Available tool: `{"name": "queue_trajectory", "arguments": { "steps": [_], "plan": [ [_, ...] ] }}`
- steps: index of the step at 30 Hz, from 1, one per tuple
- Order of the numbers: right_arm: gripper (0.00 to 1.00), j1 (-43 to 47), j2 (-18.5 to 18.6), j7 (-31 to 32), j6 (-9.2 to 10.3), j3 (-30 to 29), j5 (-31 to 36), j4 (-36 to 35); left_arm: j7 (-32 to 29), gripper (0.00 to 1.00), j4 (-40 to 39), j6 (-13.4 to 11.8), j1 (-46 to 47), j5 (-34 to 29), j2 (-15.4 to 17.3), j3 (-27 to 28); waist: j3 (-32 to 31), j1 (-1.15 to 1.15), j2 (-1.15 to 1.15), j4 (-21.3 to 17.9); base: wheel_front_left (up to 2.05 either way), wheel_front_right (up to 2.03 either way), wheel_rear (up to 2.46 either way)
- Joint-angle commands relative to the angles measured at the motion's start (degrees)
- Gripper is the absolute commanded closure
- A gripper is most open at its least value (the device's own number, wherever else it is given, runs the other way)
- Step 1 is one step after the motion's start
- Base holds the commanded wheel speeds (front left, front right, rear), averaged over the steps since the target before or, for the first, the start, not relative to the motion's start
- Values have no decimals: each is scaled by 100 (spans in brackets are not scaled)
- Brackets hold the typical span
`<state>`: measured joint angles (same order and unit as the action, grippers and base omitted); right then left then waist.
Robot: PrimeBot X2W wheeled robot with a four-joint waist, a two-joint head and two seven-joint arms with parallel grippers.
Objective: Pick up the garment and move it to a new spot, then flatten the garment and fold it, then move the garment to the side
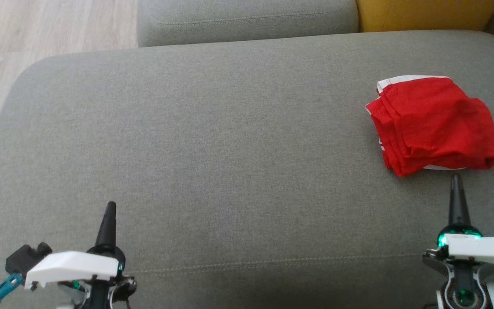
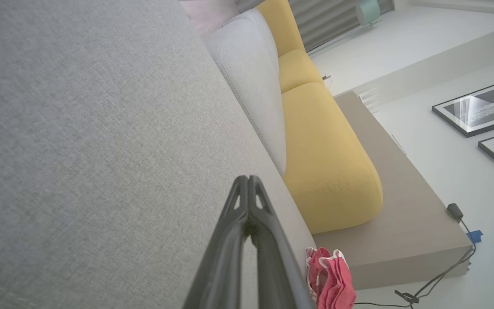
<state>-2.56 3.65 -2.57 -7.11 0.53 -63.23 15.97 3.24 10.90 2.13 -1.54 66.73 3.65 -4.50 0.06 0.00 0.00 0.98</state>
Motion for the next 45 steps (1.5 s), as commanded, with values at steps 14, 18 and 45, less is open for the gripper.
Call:
{"name": "queue_trajectory", "arguments": {
  "steps": [14, 18, 45],
  "plan": [
    [100, -312, 89, 242, -28, -109, -1029, -208, -251, 100, -12, 201, 448, 909, 99, 390, 4, 0, 0, -30, 0, 0, 0],
    [100, -316, 87, 306, -29, -159, -1293, -208, -319, 100, 29, 244, 488, 1146, 99, 451, 5, 0, 0, -39, 0, 0, 0],
    [100, -344, 68, 743, -37, -504, -3061, -207, -787, 100, 303, 536, 753, 2737, 89, 871, 13, 0, 0, -98, 0, 0, 0]
  ]
}}
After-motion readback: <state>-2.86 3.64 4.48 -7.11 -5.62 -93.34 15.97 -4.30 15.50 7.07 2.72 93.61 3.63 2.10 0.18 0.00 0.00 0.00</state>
